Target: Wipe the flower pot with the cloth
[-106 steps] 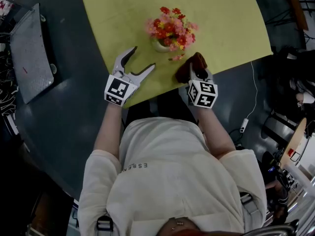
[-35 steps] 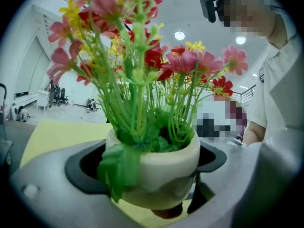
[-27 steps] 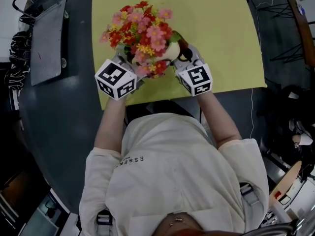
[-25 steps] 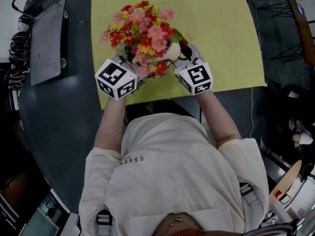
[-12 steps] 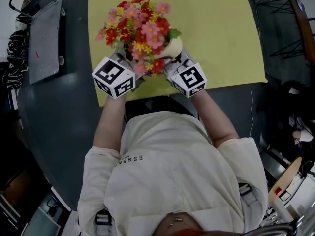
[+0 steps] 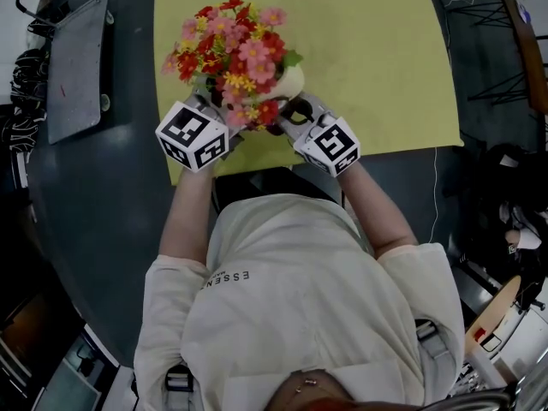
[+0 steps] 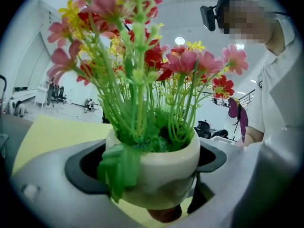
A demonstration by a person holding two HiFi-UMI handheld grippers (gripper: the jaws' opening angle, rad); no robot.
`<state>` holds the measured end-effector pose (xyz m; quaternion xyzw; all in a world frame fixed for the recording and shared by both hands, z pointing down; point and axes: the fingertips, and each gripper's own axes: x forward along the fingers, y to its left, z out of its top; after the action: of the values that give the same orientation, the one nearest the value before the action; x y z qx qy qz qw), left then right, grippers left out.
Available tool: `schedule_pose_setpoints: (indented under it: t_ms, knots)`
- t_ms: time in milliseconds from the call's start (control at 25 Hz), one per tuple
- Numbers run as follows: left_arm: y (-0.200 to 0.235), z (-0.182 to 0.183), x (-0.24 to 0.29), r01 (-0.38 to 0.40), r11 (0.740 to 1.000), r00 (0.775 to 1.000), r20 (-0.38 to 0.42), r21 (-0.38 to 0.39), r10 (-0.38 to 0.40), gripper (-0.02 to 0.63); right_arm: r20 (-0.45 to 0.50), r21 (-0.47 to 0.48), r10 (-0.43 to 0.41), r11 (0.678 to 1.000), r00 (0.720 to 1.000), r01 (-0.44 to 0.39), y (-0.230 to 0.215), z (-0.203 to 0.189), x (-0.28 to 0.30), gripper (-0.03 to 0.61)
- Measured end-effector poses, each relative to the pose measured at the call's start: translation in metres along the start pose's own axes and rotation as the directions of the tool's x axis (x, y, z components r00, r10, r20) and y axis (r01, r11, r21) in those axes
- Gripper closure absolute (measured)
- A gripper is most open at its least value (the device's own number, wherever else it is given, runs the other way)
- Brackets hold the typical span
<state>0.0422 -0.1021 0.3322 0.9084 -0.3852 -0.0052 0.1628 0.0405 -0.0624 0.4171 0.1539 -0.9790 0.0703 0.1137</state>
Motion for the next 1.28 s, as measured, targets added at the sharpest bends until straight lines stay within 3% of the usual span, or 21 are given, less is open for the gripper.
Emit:
schedule_pose_setpoints:
  t_ms: [120,280,520,880,1080,1280]
  knots:
    - [0.009,-0.013,-0.005,0.002,1.000,1.000,-0.024,0.017,-0.001,0.049,-0.042,0.037,-0.113,0.993,0.993,0.115,-0.037,-0.015,-0.015,0.520]
    - [0.027,-0.053,-0.012,0.018,0.998,0.997,-0.080,0.052,-0.013,0.049,-0.100,0.048,-0.254,0.965,0.962,0.259,-0.077,-0.030,-0.030,0.520]
    - [0.029,-0.119,0.004,0.086,0.989,0.984,-0.164,0.120,-0.065,0.049,-0.118,0.048,-0.349,0.933,0.930,0.356,-0.118,-0.049,-0.061,0.520]
    - [0.050,-0.202,0.012,0.149,0.966,0.933,-0.354,0.211,-0.067,0.049,-0.085,0.066,-0.389,0.916,0.917,0.395,-0.126,-0.071,-0.061,0.520]
    - [0.050,-0.211,0.018,0.158,0.970,0.932,-0.351,0.186,-0.084,0.049,-0.112,0.063,-0.357,0.929,0.927,0.366,-0.119,-0.085,-0.065,0.520]
    - [0.058,-0.213,0.022,0.121,0.969,0.927,-0.373,0.217,-0.032,0.025,-0.126,0.081,-0.350,0.929,0.928,0.361,-0.120,-0.086,-0.062,0.520]
